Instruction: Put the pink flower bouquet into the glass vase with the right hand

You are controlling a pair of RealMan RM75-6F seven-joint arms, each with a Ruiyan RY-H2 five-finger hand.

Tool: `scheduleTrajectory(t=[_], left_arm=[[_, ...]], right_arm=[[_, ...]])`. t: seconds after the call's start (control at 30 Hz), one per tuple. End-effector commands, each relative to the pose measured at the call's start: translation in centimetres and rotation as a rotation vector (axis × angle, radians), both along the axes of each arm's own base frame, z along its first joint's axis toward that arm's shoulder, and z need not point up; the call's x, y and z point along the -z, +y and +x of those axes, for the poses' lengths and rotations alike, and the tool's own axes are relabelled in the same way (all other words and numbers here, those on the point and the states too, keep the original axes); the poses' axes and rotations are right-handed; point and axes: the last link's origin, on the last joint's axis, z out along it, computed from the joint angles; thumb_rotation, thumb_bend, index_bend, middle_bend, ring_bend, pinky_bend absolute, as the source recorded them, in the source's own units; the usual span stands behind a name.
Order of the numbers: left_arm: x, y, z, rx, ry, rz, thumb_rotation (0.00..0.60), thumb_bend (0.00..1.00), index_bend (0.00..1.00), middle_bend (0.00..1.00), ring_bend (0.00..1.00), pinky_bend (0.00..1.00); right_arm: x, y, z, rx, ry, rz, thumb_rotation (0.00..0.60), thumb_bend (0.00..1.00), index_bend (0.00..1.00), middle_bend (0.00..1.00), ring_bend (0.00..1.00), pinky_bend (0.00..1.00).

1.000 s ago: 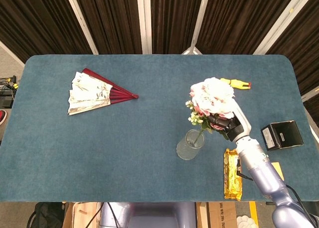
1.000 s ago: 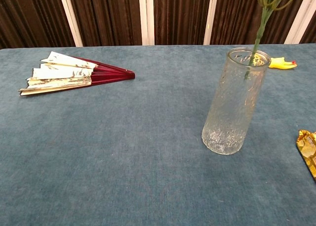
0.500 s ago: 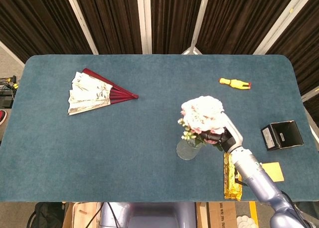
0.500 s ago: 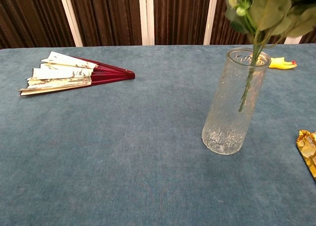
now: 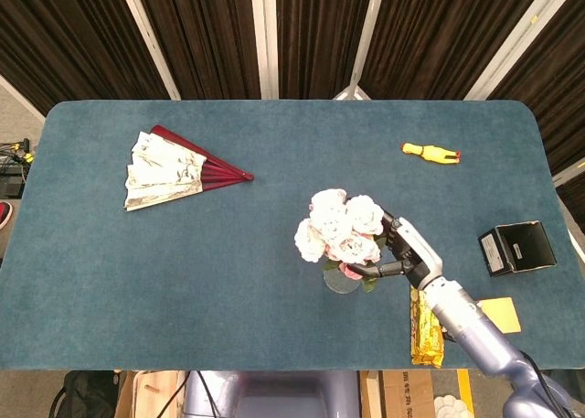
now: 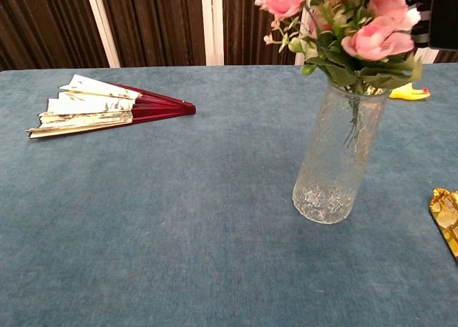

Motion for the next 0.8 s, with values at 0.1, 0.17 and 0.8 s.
scheduleTrajectory(t=[0.1, 0.17, 0.8], left_arm=[[-0.1, 0.0, 0.0, -0.002, 0.000, 0.003, 0.600, 0.25, 0.12, 0.00, 0.00, 0.03], [-0.1, 0.0, -0.1, -0.003, -0.001, 0.005, 0.600, 0.25, 0.12, 0.00, 0.00, 0.03], [-0.1, -0.1, 0.0, -0.007, -0.004, 0.006, 0.600, 0.25, 0.12, 0.00, 0.00, 0.03]], right_arm=[[-1.4, 0.1, -1.0, 0.001, 0.043, -0.020, 0.600, 0.12, 0.14, 0.06, 0.08, 0.00], [-2.3, 0.3, -1.8, 0.002, 0.080, -0.038, 0.600, 0.12, 0.13, 0.05, 0.06, 0.00], [-12.4, 7.0, -15.2, 0.091, 0.605, -0.363, 0.600, 0.06, 0.11, 0.03, 0.06, 0.00]])
